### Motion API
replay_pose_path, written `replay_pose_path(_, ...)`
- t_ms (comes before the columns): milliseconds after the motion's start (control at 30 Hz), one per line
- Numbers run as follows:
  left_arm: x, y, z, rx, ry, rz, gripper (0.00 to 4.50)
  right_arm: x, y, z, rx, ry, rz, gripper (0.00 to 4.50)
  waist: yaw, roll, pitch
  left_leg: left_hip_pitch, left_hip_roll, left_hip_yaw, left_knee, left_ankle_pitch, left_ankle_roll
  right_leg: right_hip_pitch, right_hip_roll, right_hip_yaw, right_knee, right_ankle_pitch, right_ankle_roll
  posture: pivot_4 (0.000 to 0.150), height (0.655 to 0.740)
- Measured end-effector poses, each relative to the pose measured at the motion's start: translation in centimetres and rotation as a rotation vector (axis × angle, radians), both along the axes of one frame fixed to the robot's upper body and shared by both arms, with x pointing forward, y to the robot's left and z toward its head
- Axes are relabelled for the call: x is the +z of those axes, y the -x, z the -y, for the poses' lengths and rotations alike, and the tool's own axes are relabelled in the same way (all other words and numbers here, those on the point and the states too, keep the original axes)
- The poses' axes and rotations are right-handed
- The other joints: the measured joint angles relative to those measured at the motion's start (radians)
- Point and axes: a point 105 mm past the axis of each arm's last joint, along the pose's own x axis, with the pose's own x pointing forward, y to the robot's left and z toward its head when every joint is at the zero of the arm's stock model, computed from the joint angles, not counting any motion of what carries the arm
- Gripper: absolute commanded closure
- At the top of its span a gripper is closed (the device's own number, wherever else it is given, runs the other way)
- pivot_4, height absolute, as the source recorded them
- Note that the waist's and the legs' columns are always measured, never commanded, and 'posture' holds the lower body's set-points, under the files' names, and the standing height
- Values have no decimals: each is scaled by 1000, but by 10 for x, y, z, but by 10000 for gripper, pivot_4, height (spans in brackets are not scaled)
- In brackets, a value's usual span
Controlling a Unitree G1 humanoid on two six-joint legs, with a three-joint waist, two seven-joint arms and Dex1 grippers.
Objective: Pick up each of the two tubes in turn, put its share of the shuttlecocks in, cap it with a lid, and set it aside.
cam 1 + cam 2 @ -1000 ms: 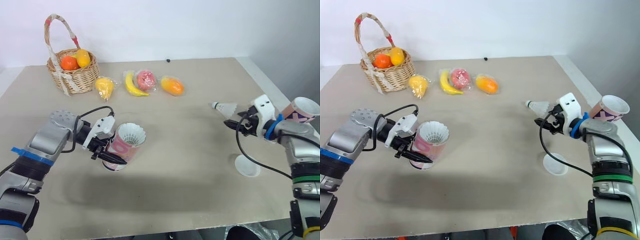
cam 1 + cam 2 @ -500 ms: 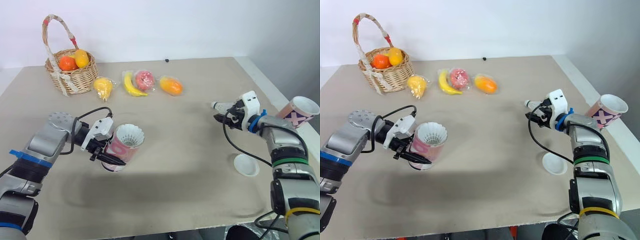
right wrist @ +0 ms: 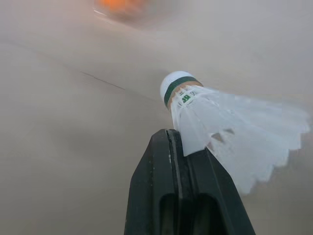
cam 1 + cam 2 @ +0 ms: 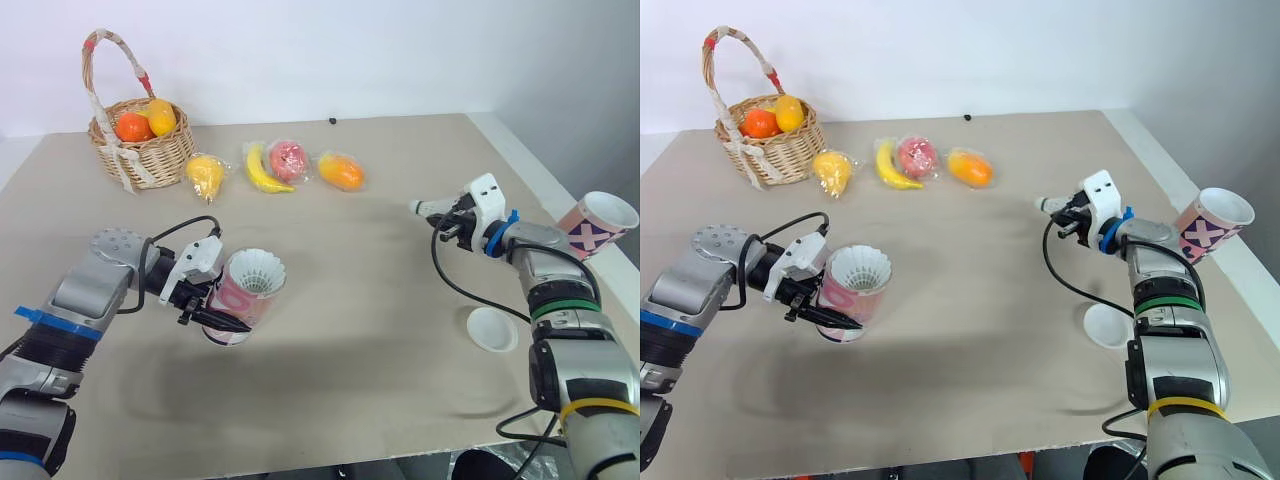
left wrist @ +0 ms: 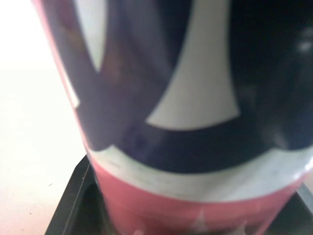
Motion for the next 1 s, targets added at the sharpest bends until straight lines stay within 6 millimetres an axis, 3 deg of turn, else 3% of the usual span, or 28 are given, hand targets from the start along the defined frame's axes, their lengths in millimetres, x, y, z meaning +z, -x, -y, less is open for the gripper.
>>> replay_pose_path(100, 0, 0, 1, -3, 5, 2, 21699, 16, 25, -30, 233, 81, 62, 44466, 4, 1, 0, 0, 0, -1, 0, 0, 0, 0, 0, -1, 0, 0, 0, 1500, 7298)
replay_pose_path(200, -1, 0, 0, 1, 7, 0, 21699, 38, 68, -85, 584, 190, 123, 44466, 3, 3, 0, 0, 0, -1, 0, 0, 0, 0, 0, 0, 1, 0, 0, 1500, 7298)
replay_pose_path(233, -1, -1, 0, 2, 5, 0, 21699, 51, 94, -117, 781, 260, 169, 44466, 3, 4, 0, 1, 0, -1, 1, 0, 0, 1, 0, -1, 1, 0, 0, 1500, 7298)
replay_pose_path(267, -1, -2, 1, 1, 6, 2, 21699, 58, 106, -131, 868, 298, 197, 44466, 3, 4, 0, 1, 0, -2, 1, 0, 0, 1, 0, -2, 1, 0, 0, 1500, 7298)
replay_pose_path(467, -2, -3, 5, -13, 11, 2, 21699, 94, 142, -175, 1153, 450, 361, 44466, 8, 3, 0, 1, 0, -1, 4, 1, -1, 2, -1, -2, 1, -1, -3, 1500, 7298)
replay_pose_path(633, -2, -3, 5, -15, 11, 1, 21699, 94, 145, -187, 1228, 569, 414, 44466, 12, 3, 0, 1, 0, -2, 3, 1, -1, 2, -1, -3, 1, 0, -1, 1500, 7298)
replay_pose_path(800, -2, -3, 5, -14, 10, 1, 21699, 80, 134, -199, 1250, 737, 443, 44466, 12, 3, 0, 1, 0, -2, 3, 1, -1, 1, -1, -3, 2, 0, -1, 1500, 7298)
replay_pose_path(967, -2, -3, 5, -8, 11, -6, 21699, 81, 125, -222, 1262, 797, 497, 44466, 13, 3, 0, 1, 0, -3, 3, 1, -1, 1, -1, -3, 3, 0, -2, 1500, 7298)
replay_pose_path(1000, -2, -3, 5, -9, 12, -7, 21699, 81, 125, -223, 1267, 798, 500, 41672, 14, 3, 0, 1, 0, -3, 3, 1, -1, 1, -1, -4, 3, 0, -2, 1500, 7298)
